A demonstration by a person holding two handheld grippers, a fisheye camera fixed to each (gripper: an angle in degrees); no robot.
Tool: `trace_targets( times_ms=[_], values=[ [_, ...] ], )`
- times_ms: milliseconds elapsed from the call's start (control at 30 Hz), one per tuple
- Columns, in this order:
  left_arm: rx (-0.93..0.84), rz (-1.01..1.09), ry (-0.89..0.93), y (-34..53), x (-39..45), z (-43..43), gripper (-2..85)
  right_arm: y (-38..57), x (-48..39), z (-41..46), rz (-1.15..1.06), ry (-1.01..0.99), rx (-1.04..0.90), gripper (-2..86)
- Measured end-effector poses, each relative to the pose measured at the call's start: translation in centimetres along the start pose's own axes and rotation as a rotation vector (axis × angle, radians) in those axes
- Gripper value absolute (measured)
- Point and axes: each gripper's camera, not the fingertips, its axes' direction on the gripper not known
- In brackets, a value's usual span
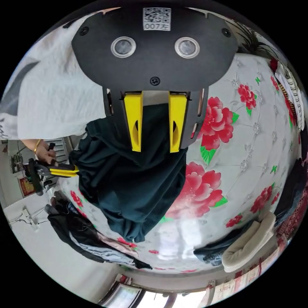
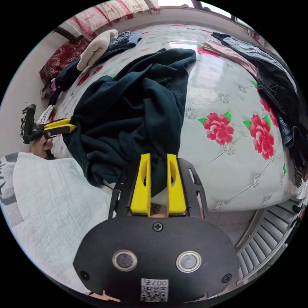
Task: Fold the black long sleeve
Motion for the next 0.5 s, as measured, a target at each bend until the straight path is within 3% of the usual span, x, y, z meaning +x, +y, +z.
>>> trace_targets(
  times_ms=[100, 167, 500],
  values=[
    [0.029, -0.007, 0.052, -0.2, -0.4, -2.1, 4.2, 0.4, 0.3, -3.8, -0.026, -0.012, 0.069, 2.0],
    [0.143, 0.019, 0.109, 1.4, -0.9, -5.9, 3.2, 2.0, 0.8, -10.6, 0.009, -0.004, 0.291, 0.6],
    [0.937, -0.155, 0.557, 17.8, -8.6, -27.3, 0.4, 12.0, 0.5, -33.8, 0.005, -0.203, 1.025, -0.2]
  ],
)
